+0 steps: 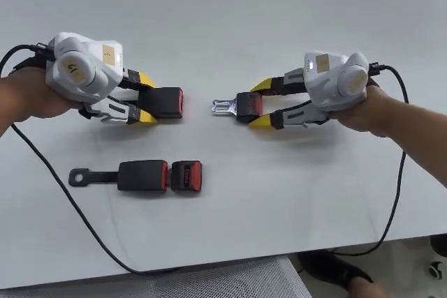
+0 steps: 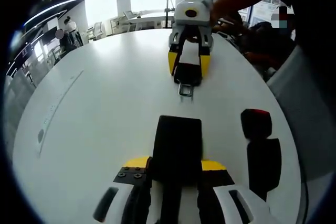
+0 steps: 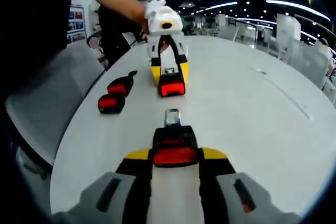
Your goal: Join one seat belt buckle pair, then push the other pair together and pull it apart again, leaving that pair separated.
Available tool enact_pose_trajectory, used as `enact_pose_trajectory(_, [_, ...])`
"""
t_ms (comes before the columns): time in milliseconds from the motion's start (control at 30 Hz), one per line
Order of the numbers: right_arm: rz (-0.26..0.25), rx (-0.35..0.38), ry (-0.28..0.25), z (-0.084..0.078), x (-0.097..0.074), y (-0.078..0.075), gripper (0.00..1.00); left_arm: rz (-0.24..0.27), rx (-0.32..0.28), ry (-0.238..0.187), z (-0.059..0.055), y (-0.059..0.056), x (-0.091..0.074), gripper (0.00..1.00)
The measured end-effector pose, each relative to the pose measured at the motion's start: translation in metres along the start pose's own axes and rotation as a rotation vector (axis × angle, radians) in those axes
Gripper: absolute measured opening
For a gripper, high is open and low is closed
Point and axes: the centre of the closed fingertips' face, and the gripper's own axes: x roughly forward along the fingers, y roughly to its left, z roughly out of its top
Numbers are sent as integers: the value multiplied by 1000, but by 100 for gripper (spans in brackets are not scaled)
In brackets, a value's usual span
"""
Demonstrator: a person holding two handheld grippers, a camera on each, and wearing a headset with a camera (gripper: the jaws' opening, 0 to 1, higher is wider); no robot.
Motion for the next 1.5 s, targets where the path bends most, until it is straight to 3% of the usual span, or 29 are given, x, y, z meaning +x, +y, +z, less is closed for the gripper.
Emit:
enact_pose_trajectory(667, [1, 2, -34, 36, 48, -2, 34, 0, 4, 13, -1, 0, 1, 34])
enact_pose_trajectory(1500, [16, -1, 13, 45, 57, 5, 33, -17, 49, 35, 0, -2, 2, 33])
